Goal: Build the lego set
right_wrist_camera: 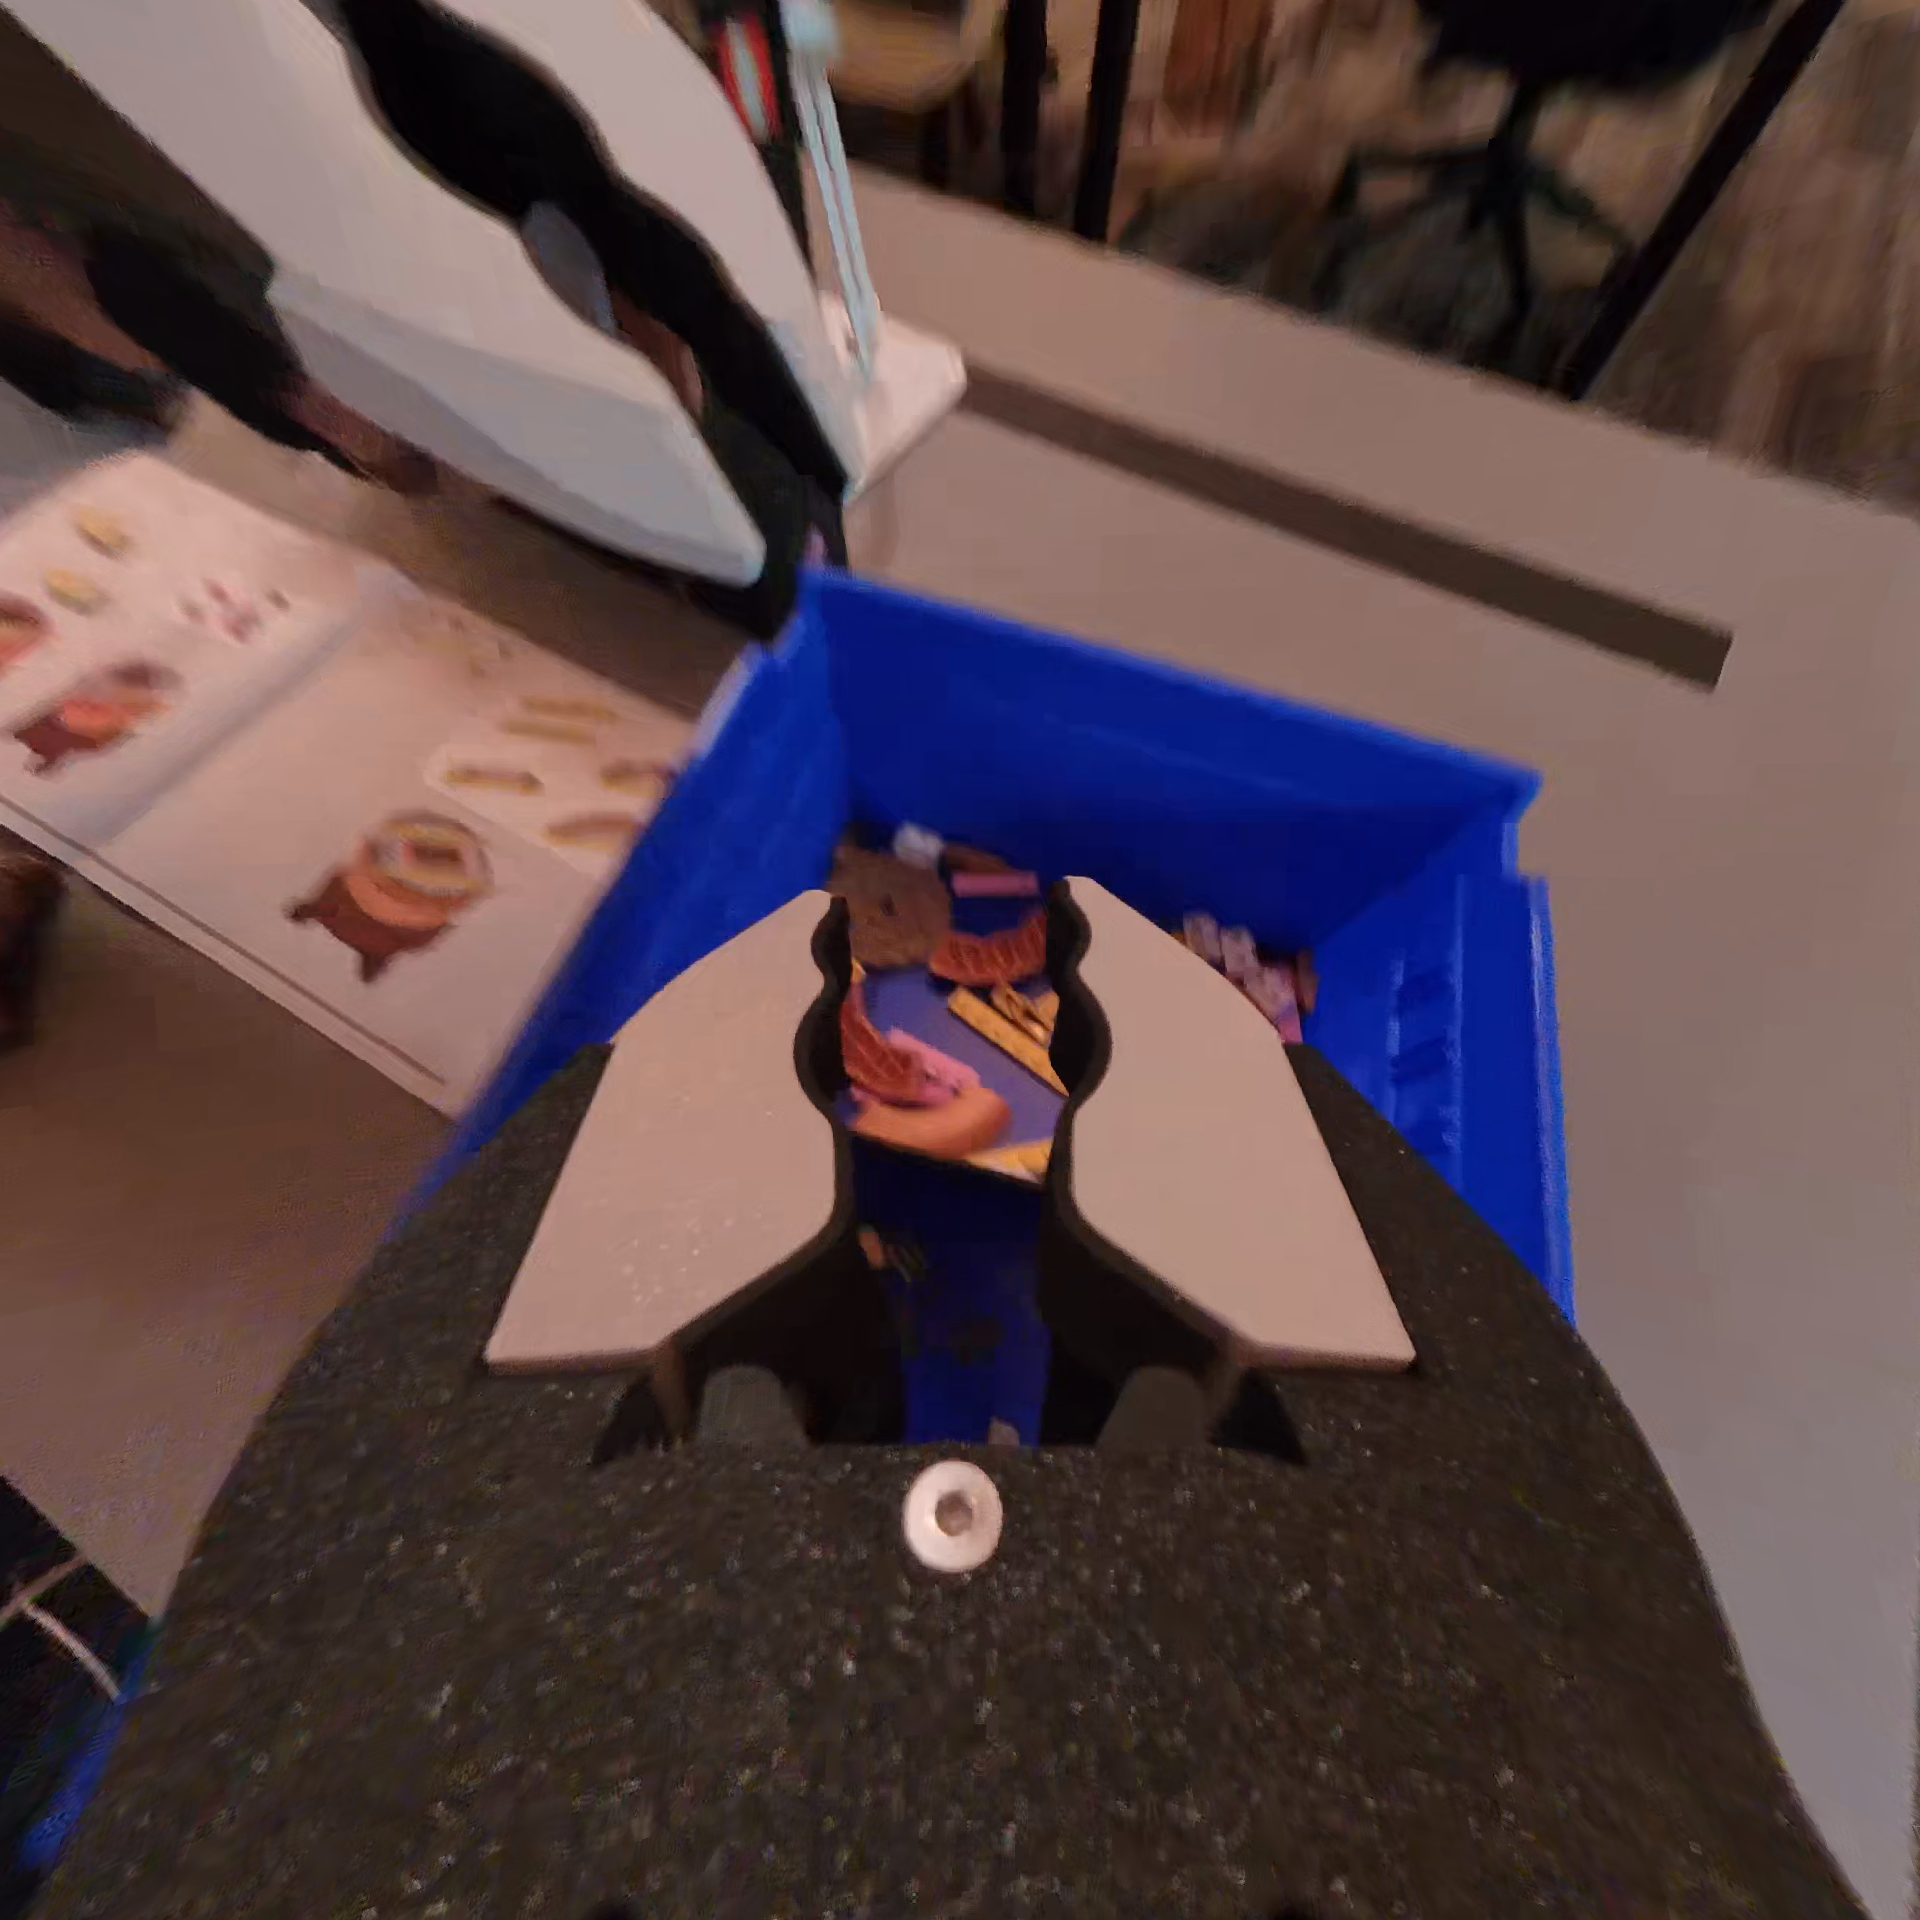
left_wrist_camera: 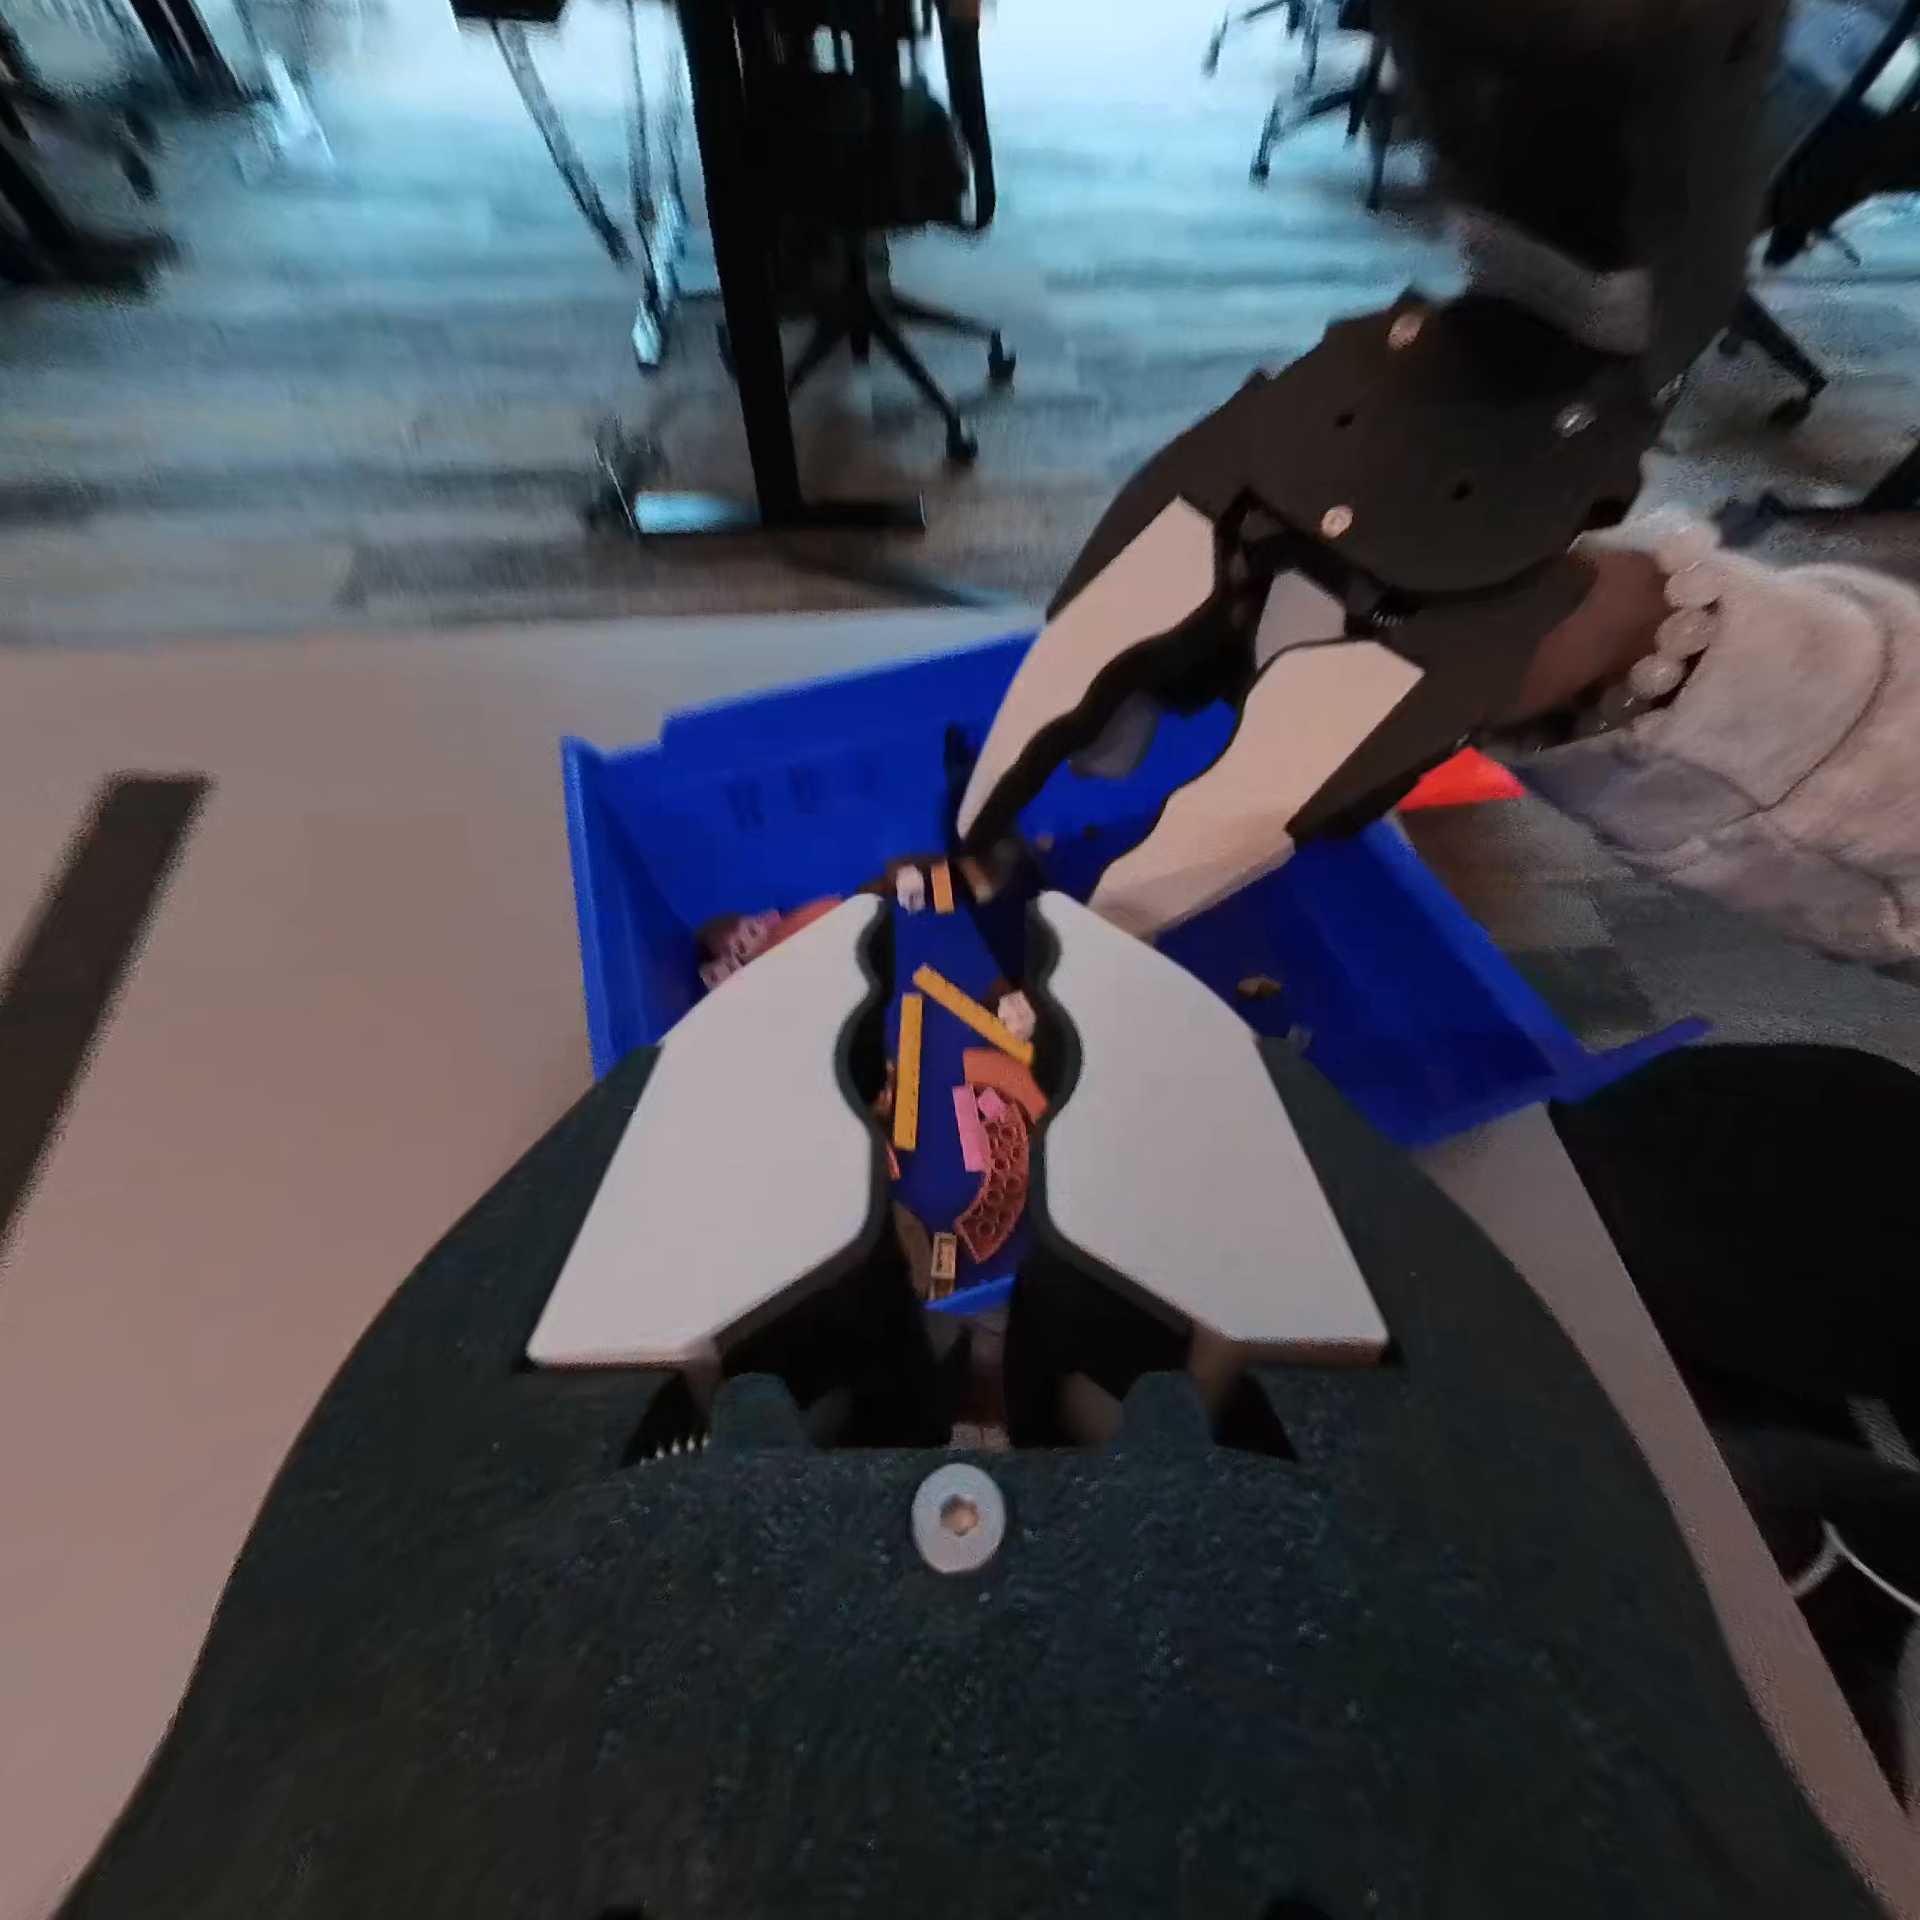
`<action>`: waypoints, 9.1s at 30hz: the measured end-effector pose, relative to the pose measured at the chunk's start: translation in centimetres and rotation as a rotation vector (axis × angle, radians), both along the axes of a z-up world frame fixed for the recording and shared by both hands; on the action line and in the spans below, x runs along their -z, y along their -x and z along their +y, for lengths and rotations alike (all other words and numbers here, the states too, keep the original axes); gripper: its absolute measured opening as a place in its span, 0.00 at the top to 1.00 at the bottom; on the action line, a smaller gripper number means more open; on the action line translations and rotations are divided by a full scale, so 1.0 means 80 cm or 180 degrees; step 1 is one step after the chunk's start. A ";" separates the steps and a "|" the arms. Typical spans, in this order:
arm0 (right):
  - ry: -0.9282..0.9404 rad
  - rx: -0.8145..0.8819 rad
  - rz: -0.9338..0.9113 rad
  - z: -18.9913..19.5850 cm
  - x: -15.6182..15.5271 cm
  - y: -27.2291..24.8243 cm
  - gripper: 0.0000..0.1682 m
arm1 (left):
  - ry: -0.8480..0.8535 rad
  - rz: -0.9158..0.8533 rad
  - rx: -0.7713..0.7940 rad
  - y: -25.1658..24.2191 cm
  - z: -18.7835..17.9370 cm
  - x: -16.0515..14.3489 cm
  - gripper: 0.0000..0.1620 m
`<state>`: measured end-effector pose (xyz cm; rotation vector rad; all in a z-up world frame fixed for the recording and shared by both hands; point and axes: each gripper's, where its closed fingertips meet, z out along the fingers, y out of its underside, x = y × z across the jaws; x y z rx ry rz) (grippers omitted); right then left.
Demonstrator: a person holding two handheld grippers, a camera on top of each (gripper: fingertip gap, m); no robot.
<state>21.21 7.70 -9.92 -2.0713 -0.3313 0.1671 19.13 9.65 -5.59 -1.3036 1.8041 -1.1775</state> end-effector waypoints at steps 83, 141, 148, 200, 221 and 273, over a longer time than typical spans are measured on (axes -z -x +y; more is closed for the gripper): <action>0.0543 -0.1488 -0.0621 0.038 0.173 0.344 0.97 | -0.0048 0.1185 -0.3017 0.542 0.048 0.224 0.93; -0.1221 -0.0343 0.0097 0.052 0.007 0.302 0.98 | -0.0643 -0.0055 -0.3665 0.546 0.076 0.101 1.00; -0.0950 -0.0824 0.0139 0.061 0.020 0.332 1.00 | -0.0683 0.0204 -0.3574 0.548 0.077 0.119 1.00; 0.1048 -0.3915 -0.0354 0.139 0.152 0.545 0.93 | -0.1028 0.0839 -0.2587 0.570 0.104 0.200 0.82; 0.2321 -0.4367 0.0950 0.072 0.107 0.529 0.94 | -0.2173 -0.0092 -0.1528 0.523 0.064 0.148 0.82; 0.0497 -0.3796 -0.1305 -0.018 0.075 0.478 0.94 | -0.0604 -0.0187 -0.1067 0.453 -0.042 0.133 0.95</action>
